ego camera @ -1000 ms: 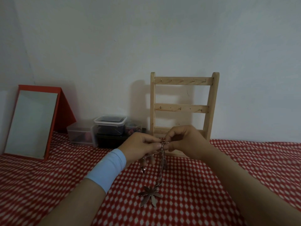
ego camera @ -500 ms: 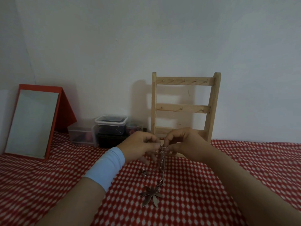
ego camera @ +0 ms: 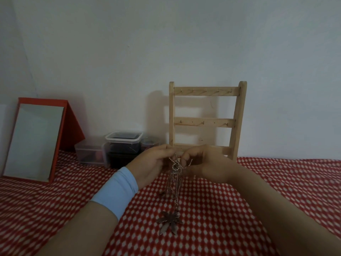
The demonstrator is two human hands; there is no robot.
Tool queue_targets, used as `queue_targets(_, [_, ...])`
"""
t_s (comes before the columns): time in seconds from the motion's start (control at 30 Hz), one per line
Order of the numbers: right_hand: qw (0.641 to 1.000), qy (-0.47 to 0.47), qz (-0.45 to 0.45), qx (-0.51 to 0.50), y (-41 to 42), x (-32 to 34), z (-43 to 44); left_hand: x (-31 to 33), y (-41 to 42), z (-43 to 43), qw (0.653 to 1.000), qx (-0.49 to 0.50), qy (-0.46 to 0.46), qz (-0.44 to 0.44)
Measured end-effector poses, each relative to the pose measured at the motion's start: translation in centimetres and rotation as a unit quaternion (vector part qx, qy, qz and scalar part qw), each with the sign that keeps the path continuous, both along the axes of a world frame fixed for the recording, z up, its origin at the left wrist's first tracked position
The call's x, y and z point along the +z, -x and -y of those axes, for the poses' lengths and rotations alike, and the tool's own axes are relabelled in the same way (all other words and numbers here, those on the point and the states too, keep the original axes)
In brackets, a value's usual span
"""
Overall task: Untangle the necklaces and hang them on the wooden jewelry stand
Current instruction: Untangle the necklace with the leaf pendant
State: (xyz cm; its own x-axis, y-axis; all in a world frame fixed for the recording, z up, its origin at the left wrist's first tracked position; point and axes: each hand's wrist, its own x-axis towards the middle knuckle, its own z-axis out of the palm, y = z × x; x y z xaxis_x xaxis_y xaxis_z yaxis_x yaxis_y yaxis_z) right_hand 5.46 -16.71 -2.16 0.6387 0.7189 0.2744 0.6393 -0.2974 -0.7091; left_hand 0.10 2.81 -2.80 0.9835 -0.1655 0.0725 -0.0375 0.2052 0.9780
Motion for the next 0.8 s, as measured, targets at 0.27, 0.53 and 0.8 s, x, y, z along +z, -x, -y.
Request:
queue_targets(0.27, [0.994,-0.064,-0.086,-0.006,0.1,-0.4,-0.4,-0.7,-0.9,-0.3,0.984,0.066,-0.164,0.022])
queue_targets(0.53, [0.985,-0.082,-0.139,-0.058,-0.1,-1.1,-0.5,0.4,-0.2,-0.3,0.935,0.015,-0.349,0.053])
queue_targets(0.8, [0.976,-0.041,-0.176,-0.119,-0.2,-1.3,-0.4,-1.3,-0.8,-0.3,0.906,0.022,-0.421,0.045])
